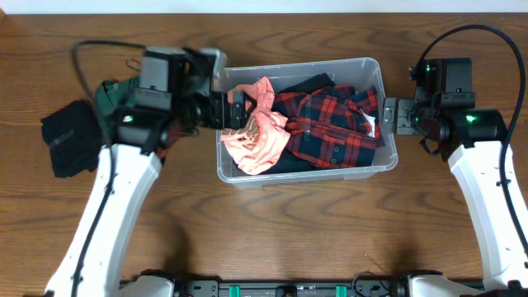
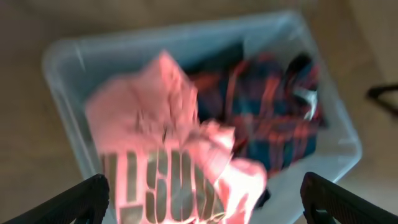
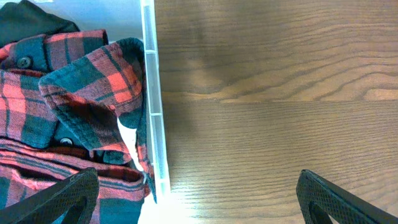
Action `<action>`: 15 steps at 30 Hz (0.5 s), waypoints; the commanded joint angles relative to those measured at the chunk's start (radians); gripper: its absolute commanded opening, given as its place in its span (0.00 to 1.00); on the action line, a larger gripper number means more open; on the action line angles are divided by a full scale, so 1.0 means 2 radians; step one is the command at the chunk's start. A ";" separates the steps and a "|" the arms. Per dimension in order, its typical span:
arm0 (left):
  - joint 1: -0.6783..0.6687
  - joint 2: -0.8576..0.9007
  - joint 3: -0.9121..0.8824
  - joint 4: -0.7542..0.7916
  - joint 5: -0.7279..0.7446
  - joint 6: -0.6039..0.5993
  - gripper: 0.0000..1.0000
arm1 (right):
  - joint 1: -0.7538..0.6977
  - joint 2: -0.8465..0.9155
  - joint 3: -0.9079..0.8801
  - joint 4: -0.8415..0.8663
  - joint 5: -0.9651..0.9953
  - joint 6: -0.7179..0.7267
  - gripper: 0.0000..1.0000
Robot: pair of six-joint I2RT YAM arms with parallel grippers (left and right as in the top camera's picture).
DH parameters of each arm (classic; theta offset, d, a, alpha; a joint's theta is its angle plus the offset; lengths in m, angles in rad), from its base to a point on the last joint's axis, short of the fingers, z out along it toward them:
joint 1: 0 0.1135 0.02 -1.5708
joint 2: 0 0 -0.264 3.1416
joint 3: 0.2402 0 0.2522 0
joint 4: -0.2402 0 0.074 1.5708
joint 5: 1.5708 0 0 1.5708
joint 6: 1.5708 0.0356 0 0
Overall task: Pack container
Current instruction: 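Carry the pink t-shirt into the bin's left side and release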
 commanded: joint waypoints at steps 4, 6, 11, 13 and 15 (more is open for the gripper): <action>-0.009 0.021 0.007 -0.038 -0.023 0.010 0.98 | -0.002 -0.002 -0.001 0.000 0.003 0.008 0.99; -0.022 0.043 0.006 -0.061 -0.023 0.010 0.98 | -0.002 -0.002 -0.001 0.000 0.003 0.008 0.99; -0.064 0.118 0.006 -0.103 -0.023 0.010 0.98 | -0.002 -0.002 -0.001 0.000 0.003 0.008 0.99; -0.077 0.154 0.006 -0.110 -0.030 0.007 0.98 | -0.002 -0.002 -0.001 0.000 0.003 0.008 0.99; -0.086 0.189 0.006 -0.114 -0.032 0.006 0.98 | -0.002 -0.002 -0.001 0.000 0.003 0.008 0.99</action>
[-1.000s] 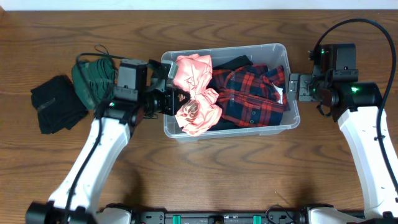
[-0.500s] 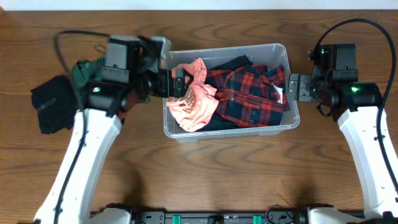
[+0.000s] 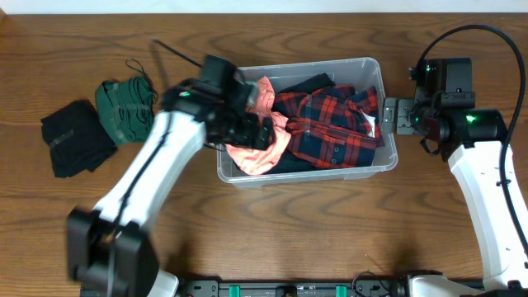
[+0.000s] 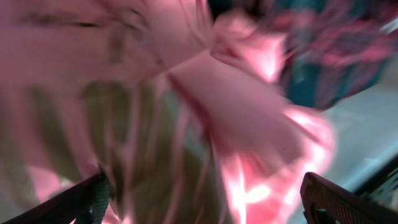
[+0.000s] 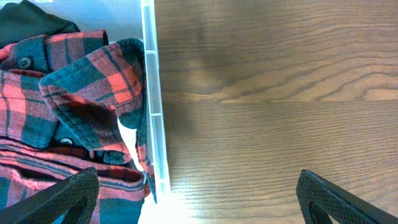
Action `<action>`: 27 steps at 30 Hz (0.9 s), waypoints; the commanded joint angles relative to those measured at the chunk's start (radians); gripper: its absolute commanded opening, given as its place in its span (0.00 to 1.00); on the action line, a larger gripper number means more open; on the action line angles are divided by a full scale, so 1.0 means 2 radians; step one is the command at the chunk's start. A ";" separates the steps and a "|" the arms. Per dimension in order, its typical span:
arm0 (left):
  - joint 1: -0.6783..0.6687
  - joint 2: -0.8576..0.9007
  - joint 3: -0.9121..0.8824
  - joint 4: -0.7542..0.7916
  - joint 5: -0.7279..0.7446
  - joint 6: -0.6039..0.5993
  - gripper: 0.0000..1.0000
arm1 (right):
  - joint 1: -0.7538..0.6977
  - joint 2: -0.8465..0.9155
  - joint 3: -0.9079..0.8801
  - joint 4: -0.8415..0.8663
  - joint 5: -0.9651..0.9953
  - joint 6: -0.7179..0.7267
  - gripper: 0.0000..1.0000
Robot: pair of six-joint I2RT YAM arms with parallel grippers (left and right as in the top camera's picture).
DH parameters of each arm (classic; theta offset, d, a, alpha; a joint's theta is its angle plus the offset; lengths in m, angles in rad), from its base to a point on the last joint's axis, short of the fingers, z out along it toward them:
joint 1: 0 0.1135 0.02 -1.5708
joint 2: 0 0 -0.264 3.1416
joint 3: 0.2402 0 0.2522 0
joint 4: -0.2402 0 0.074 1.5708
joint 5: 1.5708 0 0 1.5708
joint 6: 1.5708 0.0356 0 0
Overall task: Pack container
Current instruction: 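Carry the pink t-shirt into the bin's left side and release, then move the left gripper to the black garment and grasp it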
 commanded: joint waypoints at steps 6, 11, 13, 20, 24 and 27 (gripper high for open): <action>-0.006 0.069 0.002 -0.007 -0.068 -0.006 0.98 | -0.002 -0.002 -0.001 -0.001 0.003 0.008 0.99; 0.000 0.007 0.047 -0.036 -0.102 -0.001 0.98 | -0.002 -0.002 -0.001 0.000 0.004 0.008 0.99; 0.000 -0.032 0.071 -0.047 -0.123 -0.001 0.98 | -0.002 -0.002 -0.001 0.000 0.004 0.008 0.99; 0.028 -0.184 0.101 -0.060 -0.304 -0.001 0.98 | -0.002 -0.002 -0.001 0.000 0.010 0.004 0.99; 0.122 -0.215 0.101 -0.080 -0.317 -0.001 0.98 | -0.002 -0.002 -0.001 0.000 0.010 0.004 0.99; 0.221 -0.206 0.094 -0.089 -0.299 -0.002 0.98 | -0.002 -0.002 -0.001 0.000 0.010 0.004 0.99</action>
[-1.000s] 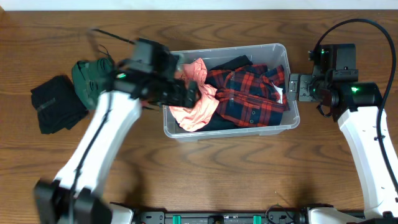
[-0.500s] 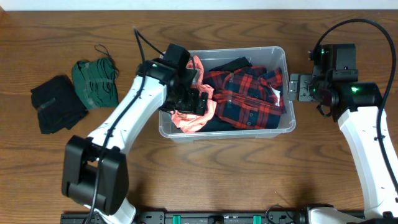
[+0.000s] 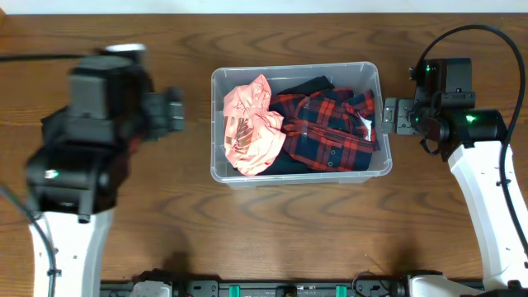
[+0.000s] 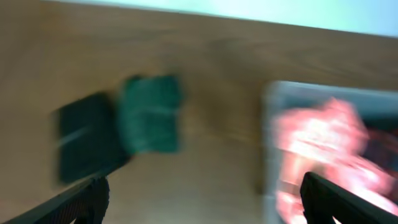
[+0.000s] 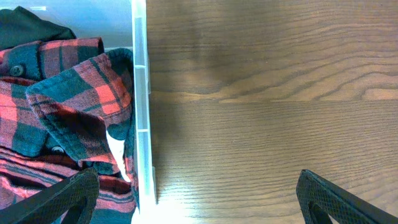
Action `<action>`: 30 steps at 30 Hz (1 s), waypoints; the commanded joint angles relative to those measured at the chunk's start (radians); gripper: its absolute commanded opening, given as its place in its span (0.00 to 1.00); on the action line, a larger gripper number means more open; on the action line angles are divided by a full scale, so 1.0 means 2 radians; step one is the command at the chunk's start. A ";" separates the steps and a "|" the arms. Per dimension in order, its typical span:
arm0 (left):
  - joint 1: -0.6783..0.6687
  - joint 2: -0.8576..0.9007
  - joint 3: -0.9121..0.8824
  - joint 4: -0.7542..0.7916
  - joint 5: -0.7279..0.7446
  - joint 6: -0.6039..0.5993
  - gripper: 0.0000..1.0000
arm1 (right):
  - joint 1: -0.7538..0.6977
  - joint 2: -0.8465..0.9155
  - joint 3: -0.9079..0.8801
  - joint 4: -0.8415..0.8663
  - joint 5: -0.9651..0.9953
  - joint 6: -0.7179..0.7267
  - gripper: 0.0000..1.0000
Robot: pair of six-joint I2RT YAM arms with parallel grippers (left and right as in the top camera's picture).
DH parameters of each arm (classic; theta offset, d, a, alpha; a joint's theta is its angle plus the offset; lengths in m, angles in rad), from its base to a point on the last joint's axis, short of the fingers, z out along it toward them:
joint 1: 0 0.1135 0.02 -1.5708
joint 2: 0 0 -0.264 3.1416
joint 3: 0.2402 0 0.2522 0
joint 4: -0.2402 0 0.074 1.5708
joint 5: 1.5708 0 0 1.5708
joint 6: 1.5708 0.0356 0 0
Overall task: Pack container
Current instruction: 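Move the left gripper to the black garment and grasp it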
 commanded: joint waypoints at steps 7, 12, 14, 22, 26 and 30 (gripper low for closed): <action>0.287 0.125 -0.020 0.035 0.049 -0.010 0.98 | -0.002 -0.002 -0.001 0.000 0.007 0.004 0.99; 0.373 0.229 -0.020 0.089 0.151 0.019 0.98 | -0.002 -0.002 -0.001 0.001 0.007 0.004 0.99; 0.396 0.269 -0.020 0.102 0.168 0.022 0.98 | -0.002 -0.002 -0.001 0.000 0.007 0.004 0.99; 0.431 0.395 -0.020 0.149 0.248 0.075 0.98 | -0.002 -0.002 -0.001 -0.002 0.007 0.004 0.99; 0.431 0.447 -0.020 0.162 0.290 0.093 0.98 | -0.002 -0.002 -0.001 -0.002 0.007 0.005 0.99; 0.430 0.487 -0.020 0.165 0.292 0.093 0.98 | -0.002 -0.002 -0.001 -0.002 0.007 0.005 0.99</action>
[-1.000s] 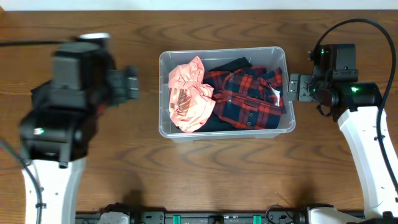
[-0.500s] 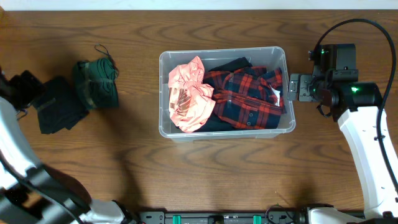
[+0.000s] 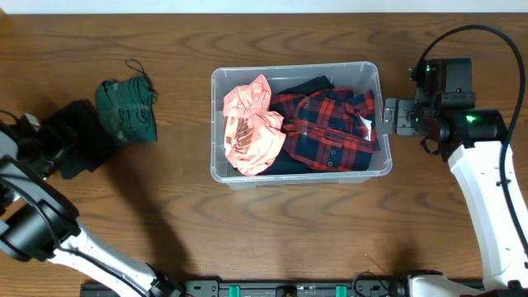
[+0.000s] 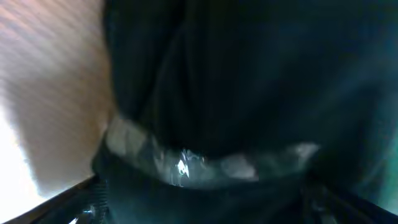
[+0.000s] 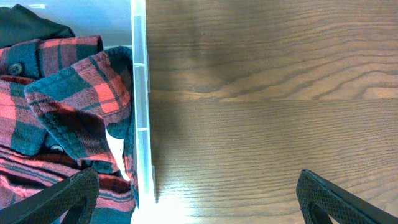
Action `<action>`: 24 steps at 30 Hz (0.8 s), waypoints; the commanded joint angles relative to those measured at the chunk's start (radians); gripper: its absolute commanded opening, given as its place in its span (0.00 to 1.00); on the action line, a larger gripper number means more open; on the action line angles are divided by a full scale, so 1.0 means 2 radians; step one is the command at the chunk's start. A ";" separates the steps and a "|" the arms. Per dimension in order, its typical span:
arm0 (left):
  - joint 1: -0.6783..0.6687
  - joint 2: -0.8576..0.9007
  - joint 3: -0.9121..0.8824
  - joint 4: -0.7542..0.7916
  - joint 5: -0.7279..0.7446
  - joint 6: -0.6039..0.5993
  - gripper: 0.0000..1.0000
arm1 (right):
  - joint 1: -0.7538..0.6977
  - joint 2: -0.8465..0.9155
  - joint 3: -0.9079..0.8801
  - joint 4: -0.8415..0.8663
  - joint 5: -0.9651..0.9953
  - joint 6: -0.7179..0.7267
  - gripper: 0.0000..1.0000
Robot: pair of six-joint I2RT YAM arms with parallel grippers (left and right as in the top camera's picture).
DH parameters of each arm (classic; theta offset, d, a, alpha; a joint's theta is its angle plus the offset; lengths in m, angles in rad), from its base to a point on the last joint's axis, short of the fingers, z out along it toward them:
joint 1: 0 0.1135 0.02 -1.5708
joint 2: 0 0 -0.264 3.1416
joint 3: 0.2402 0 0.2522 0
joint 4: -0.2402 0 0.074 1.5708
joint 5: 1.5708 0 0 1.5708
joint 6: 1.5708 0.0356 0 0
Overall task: Pack container
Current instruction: 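Move the left gripper to the black garment and grasp it, then carry the black garment into the bin center and release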
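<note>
The clear plastic container [image 3: 378, 76] sits mid-table and holds a pink shirt [image 3: 250, 124], a red plaid shirt [image 3: 330, 128] and a dark garment under them. On the table to its left lie a folded green garment [image 3: 125, 111] and a black garment [image 3: 81, 136]. My left gripper [image 3: 48, 147] is down at the black garment. In the left wrist view, blurred black cloth [image 4: 236, 93] fills the frame, and the left gripper [image 4: 202, 205] is open around it. My right gripper [image 3: 388, 115] is open and straddles the container's right wall [image 5: 140, 124].
Bare wooden table [image 5: 267, 112] lies right of the container. The table's far edge [image 3: 264, 7] runs along the top of the overhead view. A thin black cord [image 3: 142, 68] lies by the green garment.
My left gripper was held high over the left of the table, with both loose garments below it. Now it is down against the black garment. The right arm and the container are unchanged.
My open left gripper was at the container's left rim over the pink shirt, then pressed into that shirt inside the container. Then the shirt lay in the container, which sat slightly further left, and the gripper was raised at the left. Now it is on the black garment.
</note>
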 commanded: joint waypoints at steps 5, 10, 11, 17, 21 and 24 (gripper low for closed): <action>-0.001 0.032 0.000 -0.007 0.061 0.012 0.63 | -0.002 -0.002 -0.001 -0.001 0.007 0.005 0.99; -0.001 0.007 0.006 -0.023 0.126 0.010 0.19 | -0.002 -0.002 -0.001 0.000 0.007 0.004 0.99; -0.001 -0.006 0.006 -0.027 0.126 0.006 0.12 | -0.002 -0.002 -0.001 -0.001 0.007 0.004 0.99; -0.003 -0.109 0.006 -0.035 0.133 -0.024 0.08 | -0.002 -0.002 -0.001 0.000 0.007 -0.005 0.99; -0.021 -0.205 0.006 -0.036 0.159 -0.046 0.07 | -0.002 -0.002 -0.001 0.000 0.007 -0.005 0.99; -0.060 -0.278 0.006 -0.039 0.171 -0.059 0.07 | -0.002 -0.002 -0.001 -0.001 0.007 -0.005 0.99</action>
